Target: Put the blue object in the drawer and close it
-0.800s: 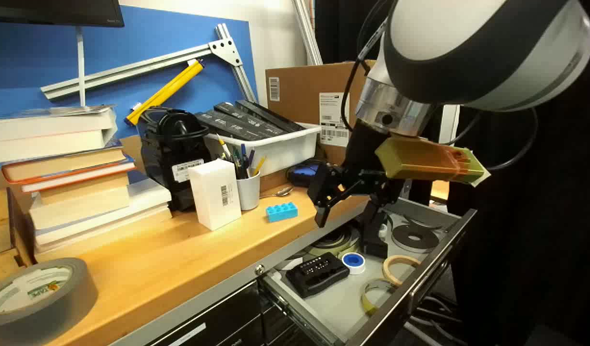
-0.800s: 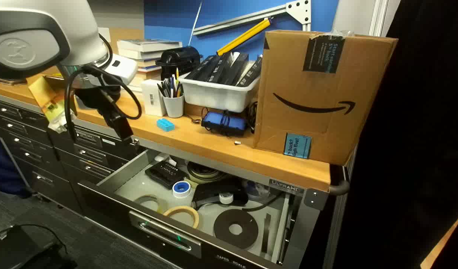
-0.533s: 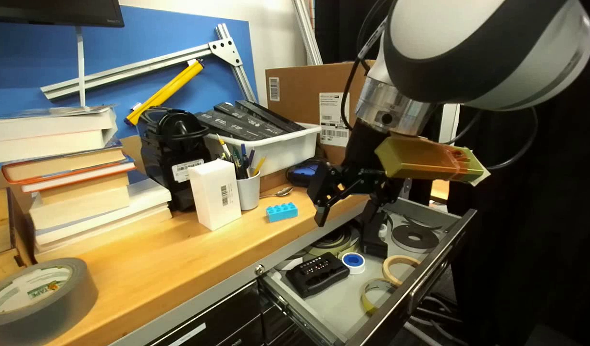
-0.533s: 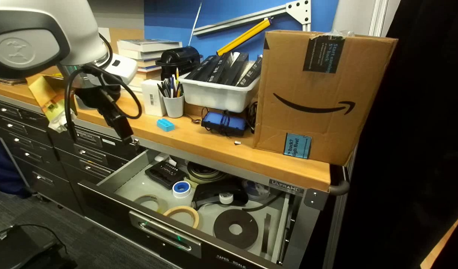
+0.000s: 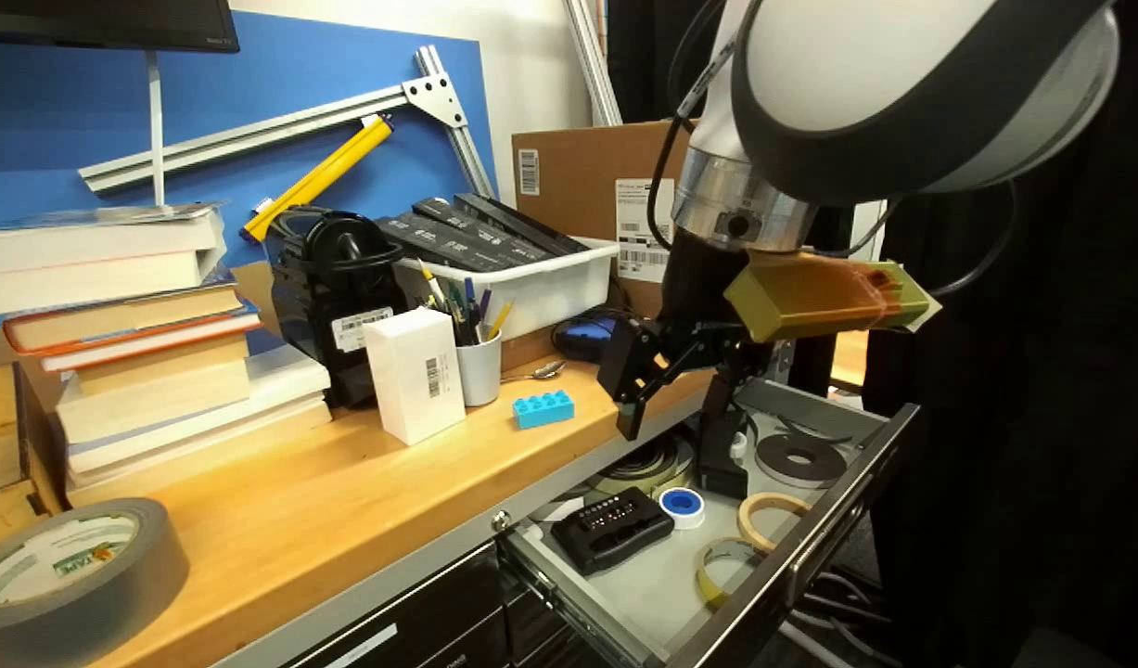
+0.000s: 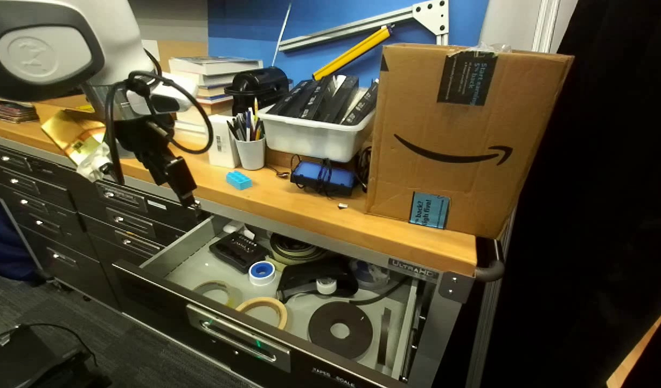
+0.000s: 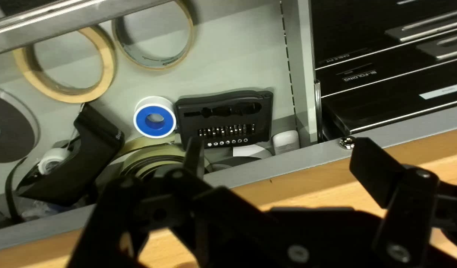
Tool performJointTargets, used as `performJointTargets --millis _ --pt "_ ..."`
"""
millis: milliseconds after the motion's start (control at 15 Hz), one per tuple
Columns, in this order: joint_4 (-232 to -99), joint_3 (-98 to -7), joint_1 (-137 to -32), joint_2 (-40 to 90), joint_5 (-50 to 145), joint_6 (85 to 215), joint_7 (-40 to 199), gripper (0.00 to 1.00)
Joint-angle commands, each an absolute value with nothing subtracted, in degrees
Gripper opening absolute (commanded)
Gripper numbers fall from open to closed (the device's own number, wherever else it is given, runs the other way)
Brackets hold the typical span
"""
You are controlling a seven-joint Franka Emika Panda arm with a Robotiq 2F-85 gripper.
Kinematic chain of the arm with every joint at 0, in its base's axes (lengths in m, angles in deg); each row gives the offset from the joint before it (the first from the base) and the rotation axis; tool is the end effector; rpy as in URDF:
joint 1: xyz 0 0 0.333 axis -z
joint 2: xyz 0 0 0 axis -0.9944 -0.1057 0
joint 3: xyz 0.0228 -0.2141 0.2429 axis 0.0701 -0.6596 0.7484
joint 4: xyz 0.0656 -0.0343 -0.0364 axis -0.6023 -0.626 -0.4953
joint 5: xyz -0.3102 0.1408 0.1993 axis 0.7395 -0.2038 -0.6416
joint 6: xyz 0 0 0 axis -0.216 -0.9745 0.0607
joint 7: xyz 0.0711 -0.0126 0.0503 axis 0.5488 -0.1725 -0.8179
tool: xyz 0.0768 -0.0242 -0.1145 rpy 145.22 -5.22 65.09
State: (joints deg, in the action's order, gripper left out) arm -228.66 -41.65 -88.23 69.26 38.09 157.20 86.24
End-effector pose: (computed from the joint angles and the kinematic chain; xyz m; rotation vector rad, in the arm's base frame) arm 0.3896 0.0742 0.3704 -3.0427 0.1480 -0.3611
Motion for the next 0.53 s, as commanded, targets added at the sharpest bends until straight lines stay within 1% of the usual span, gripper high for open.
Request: performJointTargets --millis 0,467 --pt "-219.8 -37.93 -86.2 64.73 45.32 149.92 88.52 1.0" --pt "-207.14 -35.59 -87.49 50.33 50.12 149.38 89.53 1.0"
